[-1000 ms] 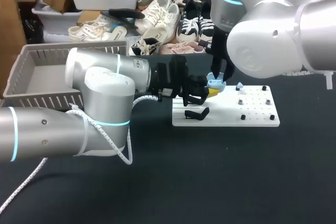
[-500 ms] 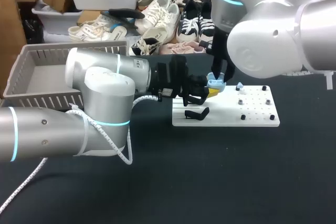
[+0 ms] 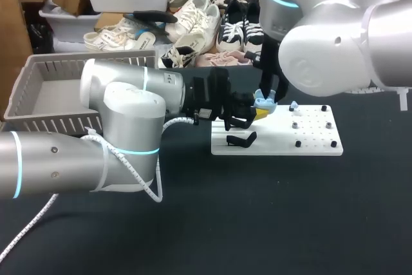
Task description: Pick up each earbud case from the left stands, insert the matching earbuds, close the lid, and place the case in the box.
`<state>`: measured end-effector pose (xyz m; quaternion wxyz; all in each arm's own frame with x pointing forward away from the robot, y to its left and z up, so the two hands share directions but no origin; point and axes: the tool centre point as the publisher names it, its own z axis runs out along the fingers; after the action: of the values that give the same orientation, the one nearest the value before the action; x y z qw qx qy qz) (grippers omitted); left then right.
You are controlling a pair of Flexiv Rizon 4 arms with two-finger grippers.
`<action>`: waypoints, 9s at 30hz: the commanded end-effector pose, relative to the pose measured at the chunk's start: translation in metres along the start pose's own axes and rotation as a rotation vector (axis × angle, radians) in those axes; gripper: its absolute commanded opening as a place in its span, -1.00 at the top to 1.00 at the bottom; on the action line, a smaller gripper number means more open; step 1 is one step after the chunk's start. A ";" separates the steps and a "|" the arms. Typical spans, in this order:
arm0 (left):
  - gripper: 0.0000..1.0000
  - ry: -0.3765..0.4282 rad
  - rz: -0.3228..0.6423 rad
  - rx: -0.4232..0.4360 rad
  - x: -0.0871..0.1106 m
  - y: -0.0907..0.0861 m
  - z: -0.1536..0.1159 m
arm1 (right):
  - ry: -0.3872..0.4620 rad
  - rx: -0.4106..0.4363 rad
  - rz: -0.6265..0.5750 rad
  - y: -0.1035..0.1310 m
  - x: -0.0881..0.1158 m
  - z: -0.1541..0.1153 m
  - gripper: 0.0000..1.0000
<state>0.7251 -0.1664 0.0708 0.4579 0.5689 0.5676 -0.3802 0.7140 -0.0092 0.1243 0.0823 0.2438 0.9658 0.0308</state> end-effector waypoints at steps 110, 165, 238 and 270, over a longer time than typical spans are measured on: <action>1.00 -0.003 0.001 -0.005 0.000 -0.001 0.000 | 0.047 -0.001 0.021 -0.001 -0.001 0.012 0.50; 1.00 -0.003 0.001 -0.005 0.000 -0.001 0.000 | -0.132 -0.168 -0.179 -0.049 -0.099 0.063 0.29; 1.00 -0.003 0.001 -0.005 0.000 -0.001 0.000 | -0.064 -0.166 -0.028 -0.036 -0.086 0.108 0.38; 1.00 -0.003 0.001 -0.005 0.000 -0.001 0.000 | -0.050 -0.150 -0.025 -0.031 -0.090 0.113 0.93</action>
<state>0.7252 -0.1660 0.0714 0.4582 0.5687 0.5676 -0.3801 0.7962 -0.0786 0.0231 0.1262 0.2240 0.9614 0.0982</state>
